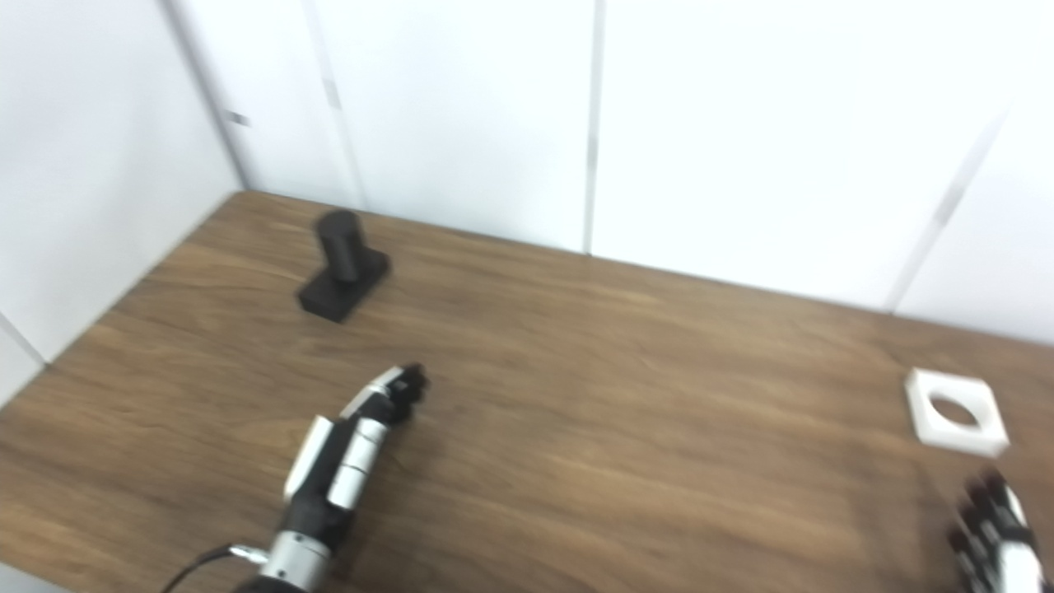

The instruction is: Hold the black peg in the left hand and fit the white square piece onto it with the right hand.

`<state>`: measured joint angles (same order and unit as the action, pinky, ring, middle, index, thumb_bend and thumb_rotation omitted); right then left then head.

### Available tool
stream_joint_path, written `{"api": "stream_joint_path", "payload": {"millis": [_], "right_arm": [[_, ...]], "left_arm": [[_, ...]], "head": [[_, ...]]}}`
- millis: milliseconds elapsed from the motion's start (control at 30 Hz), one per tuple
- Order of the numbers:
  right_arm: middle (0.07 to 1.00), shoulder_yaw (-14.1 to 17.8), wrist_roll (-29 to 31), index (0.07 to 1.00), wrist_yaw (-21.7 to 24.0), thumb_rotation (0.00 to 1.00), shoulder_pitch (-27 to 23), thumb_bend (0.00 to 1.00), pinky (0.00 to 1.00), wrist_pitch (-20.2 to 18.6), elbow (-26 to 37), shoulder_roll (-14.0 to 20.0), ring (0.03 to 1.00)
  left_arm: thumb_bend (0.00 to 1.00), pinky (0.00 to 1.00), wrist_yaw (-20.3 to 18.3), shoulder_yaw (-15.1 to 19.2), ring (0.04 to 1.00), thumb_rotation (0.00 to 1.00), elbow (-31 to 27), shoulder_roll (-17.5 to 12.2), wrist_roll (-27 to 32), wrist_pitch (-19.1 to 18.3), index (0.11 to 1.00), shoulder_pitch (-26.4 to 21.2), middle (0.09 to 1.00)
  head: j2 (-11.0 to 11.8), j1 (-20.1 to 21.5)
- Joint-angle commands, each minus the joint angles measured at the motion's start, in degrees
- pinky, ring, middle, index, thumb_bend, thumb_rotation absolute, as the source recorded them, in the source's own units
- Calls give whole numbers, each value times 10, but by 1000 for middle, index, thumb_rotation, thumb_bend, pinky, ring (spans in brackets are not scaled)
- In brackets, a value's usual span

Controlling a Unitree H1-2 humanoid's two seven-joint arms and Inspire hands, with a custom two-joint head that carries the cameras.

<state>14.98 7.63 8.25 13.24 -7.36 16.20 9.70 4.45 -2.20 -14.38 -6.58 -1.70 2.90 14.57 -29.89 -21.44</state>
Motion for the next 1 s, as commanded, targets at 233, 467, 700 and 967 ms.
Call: {"api": "stream_joint_path", "payload": {"millis": [233,467,700,967], "right_arm": [[907,-5,-18,909,-12,1000,9,580,958,52,-46,21,934],[910,-8,-18,911,-15,1000,5,567,956,66,-61,25,936],[911,-10,-18,909,-16,1000,6,570,963,81,-68,24,937],[913,-19,-24,916,-25,1000,12,604,978,75,-58,23,942]], "left_arm": [[616,894,35,-20,895,931,3,49,-35,8,869,18,878],[516,840,87,-27,875,662,-9,48,-141,6,863,13,866],[726,818,163,-3,842,455,-68,47,-349,-101,823,-21,851],[830,786,145,43,893,527,-91,-8,-449,-207,852,-79,875]], "head": [[18,-12],[24,-8],[26,-3],[25,2]]}}
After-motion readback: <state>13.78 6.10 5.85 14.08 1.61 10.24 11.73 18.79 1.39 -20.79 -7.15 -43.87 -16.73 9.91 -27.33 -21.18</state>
